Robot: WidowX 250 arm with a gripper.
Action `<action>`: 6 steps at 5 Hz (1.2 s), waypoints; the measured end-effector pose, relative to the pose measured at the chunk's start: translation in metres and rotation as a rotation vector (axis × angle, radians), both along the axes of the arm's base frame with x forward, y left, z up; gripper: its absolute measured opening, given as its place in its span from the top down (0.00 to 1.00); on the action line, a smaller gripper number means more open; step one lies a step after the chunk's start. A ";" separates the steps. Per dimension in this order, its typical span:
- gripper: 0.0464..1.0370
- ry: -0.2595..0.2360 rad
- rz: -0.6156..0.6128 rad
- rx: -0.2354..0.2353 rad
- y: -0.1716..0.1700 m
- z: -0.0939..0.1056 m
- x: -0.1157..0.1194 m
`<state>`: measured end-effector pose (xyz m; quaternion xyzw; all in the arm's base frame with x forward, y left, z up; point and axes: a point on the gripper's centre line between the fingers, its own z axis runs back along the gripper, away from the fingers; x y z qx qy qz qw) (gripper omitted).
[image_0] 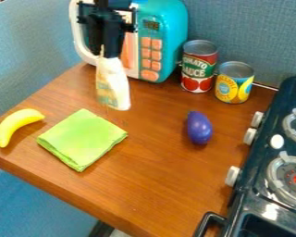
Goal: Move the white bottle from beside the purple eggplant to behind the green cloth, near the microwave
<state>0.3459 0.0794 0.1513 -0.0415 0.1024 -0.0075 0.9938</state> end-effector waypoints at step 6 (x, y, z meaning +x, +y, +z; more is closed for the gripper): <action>0.68 0.040 0.123 0.166 0.110 -0.054 0.039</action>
